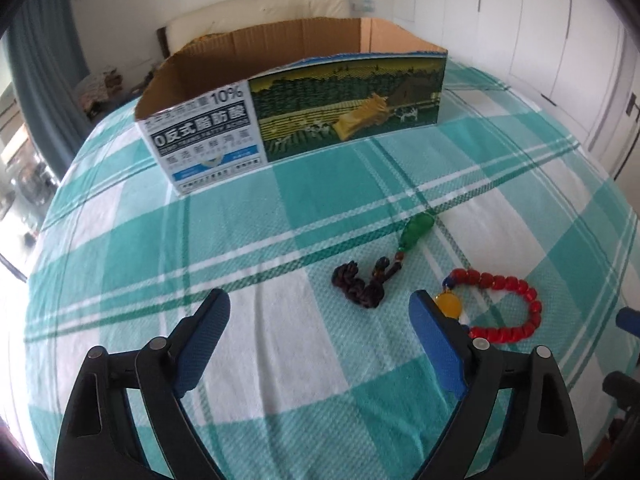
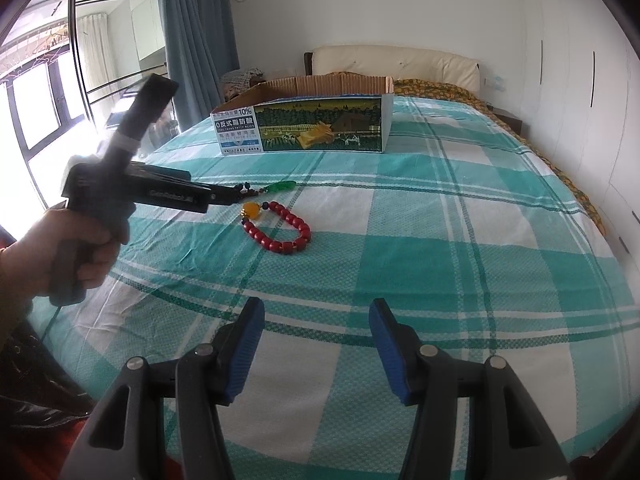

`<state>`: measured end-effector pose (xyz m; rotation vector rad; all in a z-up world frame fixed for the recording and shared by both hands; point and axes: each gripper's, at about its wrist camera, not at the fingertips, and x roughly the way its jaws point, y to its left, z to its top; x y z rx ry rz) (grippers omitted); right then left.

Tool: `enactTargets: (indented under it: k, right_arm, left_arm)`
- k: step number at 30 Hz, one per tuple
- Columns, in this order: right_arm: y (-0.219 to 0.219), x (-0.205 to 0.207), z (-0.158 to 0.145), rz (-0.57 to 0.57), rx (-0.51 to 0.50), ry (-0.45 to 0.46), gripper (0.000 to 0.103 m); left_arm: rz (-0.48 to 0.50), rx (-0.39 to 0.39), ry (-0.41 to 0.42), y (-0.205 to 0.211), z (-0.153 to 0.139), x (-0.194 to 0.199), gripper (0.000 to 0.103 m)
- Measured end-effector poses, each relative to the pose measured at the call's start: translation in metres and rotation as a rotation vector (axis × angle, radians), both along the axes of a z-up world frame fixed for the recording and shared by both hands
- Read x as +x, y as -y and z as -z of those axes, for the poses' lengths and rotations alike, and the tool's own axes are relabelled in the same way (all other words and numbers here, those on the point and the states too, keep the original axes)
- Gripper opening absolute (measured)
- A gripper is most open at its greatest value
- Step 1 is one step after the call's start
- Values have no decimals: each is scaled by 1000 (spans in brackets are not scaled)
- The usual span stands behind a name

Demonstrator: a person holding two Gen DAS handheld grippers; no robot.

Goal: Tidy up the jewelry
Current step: 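Move both tools back over the red bead strand and dark pendant, then grasp the dark carved pendant with the left tool while the right tool grasps the red bead strand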

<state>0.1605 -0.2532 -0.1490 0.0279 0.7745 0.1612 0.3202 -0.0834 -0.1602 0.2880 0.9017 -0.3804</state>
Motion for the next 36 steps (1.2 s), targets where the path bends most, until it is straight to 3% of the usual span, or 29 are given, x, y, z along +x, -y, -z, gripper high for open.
enactTargets:
  k: [5,7,8,9,10,12,17,21,25,31,34,36]
  right_arm:
    - [5,4,-5,10,17,1,56]
    - [1,9,-8,-6,15,1,56]
    - [-1,13,-8,-18,15,-2,56]
    - [-4,17,-9,-31,17,-5,56]
    - [-8,23,-10,-43,27,-9,56]
    - [-14,36,-11,-59,48,-23,56]
    - [-39,80,-10,-134,123,-92,55]
    - [-58,114,3,-138,128,-153,47]
    - [-75,133,16,-111,92,-199,42]
    - [-94,141,22,-61,-38,-172,36]
    - [-97,142,22,-62,-75,-162,18]
    - [-92,142,21,-64,-58,-159,18]
  left_arm:
    - [44,-6,6,8,6,2,74]
    - [65,-45,0,7,6,0,57]
    - [78,-67,-4,7,6,-2,42]
    - [86,-72,0,8,5,-3,20]
    - [93,-63,4,9,4,-5,11]
    - [85,-60,12,6,2,-8,11]
    - [6,-137,10,-27,-10,-17,11]
    - [-68,-187,1,-55,-16,-24,11]
    - [-112,-216,5,-70,-19,-32,11]
    - [-126,-222,-3,-69,-14,-34,11]
    - [-128,-228,-9,-69,-13,-35,11]
    - [-130,-237,-7,-72,-16,-37,11]
